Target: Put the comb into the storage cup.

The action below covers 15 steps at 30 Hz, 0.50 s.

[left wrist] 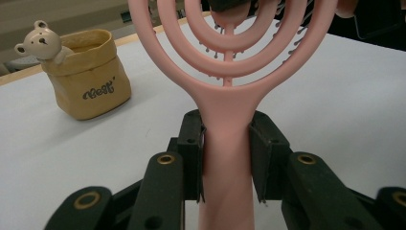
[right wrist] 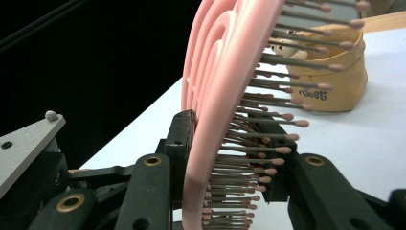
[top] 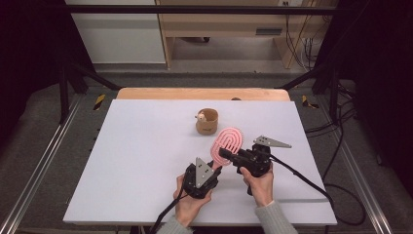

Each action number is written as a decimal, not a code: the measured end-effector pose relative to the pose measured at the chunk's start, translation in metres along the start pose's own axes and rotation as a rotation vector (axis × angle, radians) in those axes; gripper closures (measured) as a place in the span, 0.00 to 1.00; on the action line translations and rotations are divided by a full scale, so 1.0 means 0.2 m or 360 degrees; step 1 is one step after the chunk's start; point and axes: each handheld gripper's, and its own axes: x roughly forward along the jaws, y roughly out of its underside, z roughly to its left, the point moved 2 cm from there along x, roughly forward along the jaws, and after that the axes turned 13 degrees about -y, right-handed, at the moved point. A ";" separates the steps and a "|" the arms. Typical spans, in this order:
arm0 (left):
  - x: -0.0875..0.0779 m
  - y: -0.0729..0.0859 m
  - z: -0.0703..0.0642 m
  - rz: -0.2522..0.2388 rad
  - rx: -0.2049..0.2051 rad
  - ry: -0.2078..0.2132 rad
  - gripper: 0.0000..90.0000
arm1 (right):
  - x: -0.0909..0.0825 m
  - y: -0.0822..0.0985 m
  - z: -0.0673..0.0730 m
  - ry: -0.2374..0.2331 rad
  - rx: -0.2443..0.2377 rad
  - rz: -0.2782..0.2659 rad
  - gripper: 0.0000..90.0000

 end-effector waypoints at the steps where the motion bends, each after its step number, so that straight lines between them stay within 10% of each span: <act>1: 0.00 0.00 0.00 0.0002 -0.0002 0.0005 0.76 | 0.00 0.00 0.00 -0.0002 -0.0004 -0.0001 0.70; 15: -0.02 -0.03 0.04 0.0000 -0.0008 0.0061 0.58 | -0.02 -0.01 0.01 0.0025 -0.0032 -0.0018 0.71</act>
